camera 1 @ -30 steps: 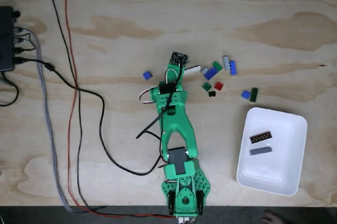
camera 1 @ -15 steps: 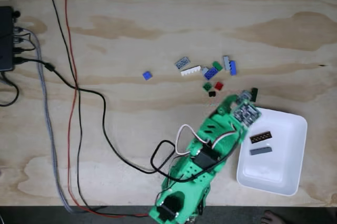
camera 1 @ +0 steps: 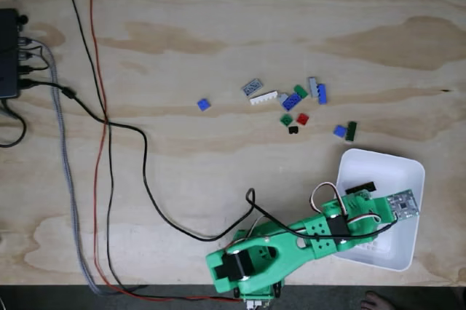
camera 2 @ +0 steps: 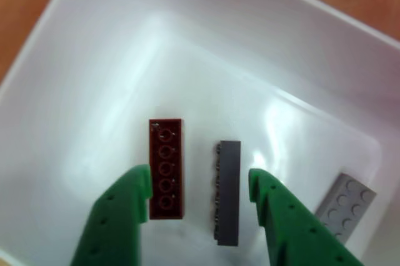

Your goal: Put all lego bricks in the bin.

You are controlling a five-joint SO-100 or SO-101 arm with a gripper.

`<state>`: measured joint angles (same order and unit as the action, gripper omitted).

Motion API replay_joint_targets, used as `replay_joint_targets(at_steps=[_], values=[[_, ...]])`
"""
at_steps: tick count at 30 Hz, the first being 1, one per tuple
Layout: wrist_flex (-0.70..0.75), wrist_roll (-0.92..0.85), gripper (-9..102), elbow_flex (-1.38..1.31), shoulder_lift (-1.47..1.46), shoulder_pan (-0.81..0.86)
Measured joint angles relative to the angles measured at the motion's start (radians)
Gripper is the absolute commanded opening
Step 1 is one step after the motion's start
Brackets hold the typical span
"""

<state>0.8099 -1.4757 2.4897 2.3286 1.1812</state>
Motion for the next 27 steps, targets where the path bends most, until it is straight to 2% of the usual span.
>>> replay_joint_targets(at_steps=[3, 6, 9, 15, 17, 21, 27], values=[[0.026, 0.037, 38, -0.064, -0.009, -0.086], [0.169, 0.146, 31, -0.255, -0.055, -0.245], [0.284, 0.215, 20, -0.414, -0.135, -0.574], [0.242, 0.156, 30, -0.621, -0.451, -1.264], [0.224, 0.138, 31, -0.643, -0.609, -1.417], [0.170, 0.060, 28, -0.647, -0.801, -1.552], [0.156, -0.018, 25, -0.747, -0.902, -1.563]])
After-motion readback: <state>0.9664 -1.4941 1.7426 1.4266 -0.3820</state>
